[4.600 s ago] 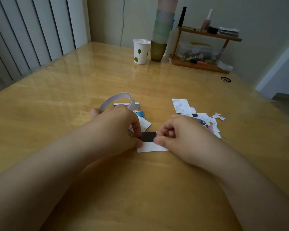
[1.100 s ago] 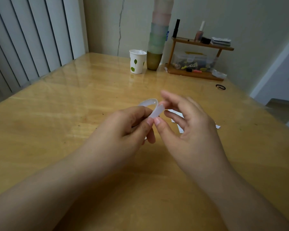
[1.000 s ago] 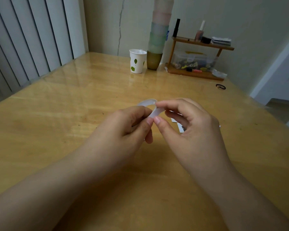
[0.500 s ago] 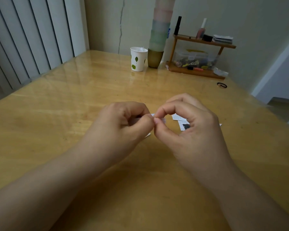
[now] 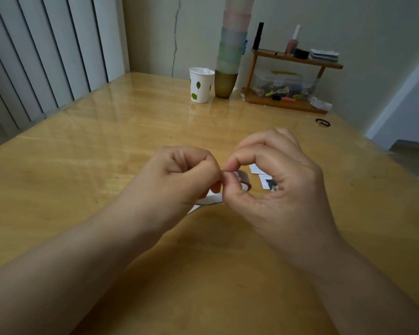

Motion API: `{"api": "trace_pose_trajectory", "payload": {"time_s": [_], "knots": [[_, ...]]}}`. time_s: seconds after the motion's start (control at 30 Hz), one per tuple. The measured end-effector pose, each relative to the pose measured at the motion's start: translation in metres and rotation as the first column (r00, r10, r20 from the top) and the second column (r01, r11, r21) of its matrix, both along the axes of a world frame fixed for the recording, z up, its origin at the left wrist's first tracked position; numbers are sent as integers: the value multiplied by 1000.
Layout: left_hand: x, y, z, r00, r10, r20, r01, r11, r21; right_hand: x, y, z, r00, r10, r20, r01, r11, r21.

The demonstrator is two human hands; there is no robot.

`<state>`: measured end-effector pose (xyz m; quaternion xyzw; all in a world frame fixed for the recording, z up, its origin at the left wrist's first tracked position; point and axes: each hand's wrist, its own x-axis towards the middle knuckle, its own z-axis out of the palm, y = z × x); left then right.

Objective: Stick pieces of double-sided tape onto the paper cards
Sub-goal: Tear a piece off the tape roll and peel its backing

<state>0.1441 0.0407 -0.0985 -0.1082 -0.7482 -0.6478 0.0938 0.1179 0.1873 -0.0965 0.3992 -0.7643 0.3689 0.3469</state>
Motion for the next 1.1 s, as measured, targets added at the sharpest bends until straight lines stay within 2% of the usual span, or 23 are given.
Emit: {"api": "trace_pose_trajectory", "payload": {"time_s": [0.13, 0.2, 0.3, 0.37, 0.43, 0.53, 0.63, 0.8, 0.87, 1.0, 1.1], "knots": [[-1, 0, -1, 990, -90, 112, 78, 991, 107, -1, 0, 0, 997, -11, -75, 14, 999, 35], [-1, 0, 0, 982, -122, 141, 107, 988, 110, -2, 2, -1, 999, 10, -45, -9, 999, 33], [-1, -1, 2, 984, -123, 133, 117, 992, 51, -2, 3, -1, 981, 67, 181, -58, 997, -54], [0, -2, 2, 990, -98, 105, 100, 995, -13, -4, 5, -1, 923, 114, 367, -79, 991, -109], [1, -2, 2, 994, -65, 83, 70, 996, -58, -4, 7, -1, 889, 129, 439, -86, 990, -116], [1, -3, 1, 999, -34, 41, 38, 993, -111, -2, 7, 1, 903, 102, 418, -73, 994, -85], [0, -6, 1, 999, -11, 48, 16, 994, -110, 0, 4, 0, 945, 53, 323, -40, 998, -48], [-2, -5, 1, 990, -90, 112, 85, 995, 43, 1, 3, 0, 998, -2, 56, 2, 1000, -12], [-3, -5, 1, 983, -118, 140, 106, 991, 85, 3, 3, 1, 1000, -2, -1, 2, 1000, 7], [-8, -12, 2, 979, -102, 178, 63, 975, 213, 6, 4, 4, 992, 75, 98, -72, 997, -36], [-11, -15, 1, 983, -94, 155, 41, 947, 317, 3, 8, 6, 932, 159, 326, -109, 980, -166]]}}
